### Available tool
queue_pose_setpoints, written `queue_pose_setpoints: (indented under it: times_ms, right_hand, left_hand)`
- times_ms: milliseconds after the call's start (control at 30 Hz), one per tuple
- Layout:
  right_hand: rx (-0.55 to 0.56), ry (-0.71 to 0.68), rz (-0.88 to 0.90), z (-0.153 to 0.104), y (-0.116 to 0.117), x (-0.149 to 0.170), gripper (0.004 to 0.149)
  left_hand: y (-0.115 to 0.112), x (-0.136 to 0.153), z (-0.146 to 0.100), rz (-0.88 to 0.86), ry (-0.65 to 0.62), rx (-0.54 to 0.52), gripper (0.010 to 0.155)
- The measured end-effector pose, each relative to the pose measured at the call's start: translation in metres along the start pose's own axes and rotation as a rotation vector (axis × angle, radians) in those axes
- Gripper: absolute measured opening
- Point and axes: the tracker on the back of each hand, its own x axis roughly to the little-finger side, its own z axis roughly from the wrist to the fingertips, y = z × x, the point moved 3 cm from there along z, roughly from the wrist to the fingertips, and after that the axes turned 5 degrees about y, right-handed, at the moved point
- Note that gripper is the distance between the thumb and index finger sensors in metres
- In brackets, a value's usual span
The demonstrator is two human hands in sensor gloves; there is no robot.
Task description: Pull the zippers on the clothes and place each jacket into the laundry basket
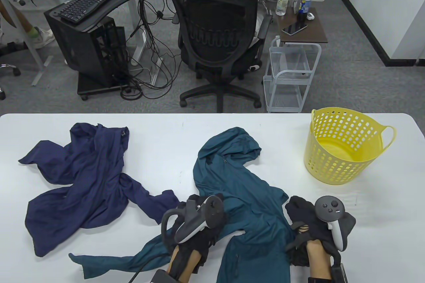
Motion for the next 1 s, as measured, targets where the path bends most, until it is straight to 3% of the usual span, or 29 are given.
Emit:
queue_pose_setpoints:
  times_ms: [167, 233, 333, 500, 600, 700, 800, 900, 1000]
  right_hand:
    - [0.001, -0.006, -0.091, -0.001, 0.011, -0.014, 0.065]
    - [0.002, -0.019, -0.165, 0.0, 0.016, -0.019, 0.057]
    - [0.016, -0.045, -0.142, -0.003, 0.014, -0.022, 0.045]
    - [0.106, -0.231, 0.028, -0.034, -0.008, -0.047, 0.039]
    - [0.119, -0.387, 0.038, -0.061, -0.008, -0.074, 0.037]
    - [0.026, -0.538, -0.042, -0.086, 0.011, -0.101, 0.035]
    - [-0.093, -0.619, -0.164, -0.101, 0.038, -0.116, 0.035]
    - [-0.229, -0.643, -0.278, -0.103, 0.065, -0.119, 0.037]
    - [-0.397, -0.635, -0.314, -0.099, 0.08, -0.113, 0.044]
  left_hand:
    - [-0.017, -0.006, 0.003, -0.003, 0.003, -0.084, 0.065]
    - [-0.025, -0.005, 0.0, -0.011, -0.012, -0.092, 0.065]
    - [-0.03, -0.001, -0.004, -0.02, -0.016, -0.092, 0.064]
    - [-0.023, 0.004, -0.009, -0.144, -0.029, -0.132, 0.061]
    - [-0.025, 0.002, -0.01, -0.212, -0.096, -0.092, 0.063]
    - [-0.034, 0.003, -0.009, -0.263, -0.133, -0.004, 0.062]
    - [-0.043, 0.009, -0.005, -0.194, -0.122, 0.046, 0.06]
    - [-0.054, 0.015, -0.001, -0.052, -0.09, 0.14, 0.053]
    - [-0.065, 0.019, 0.0, -0.021, -0.062, 0.222, 0.053]
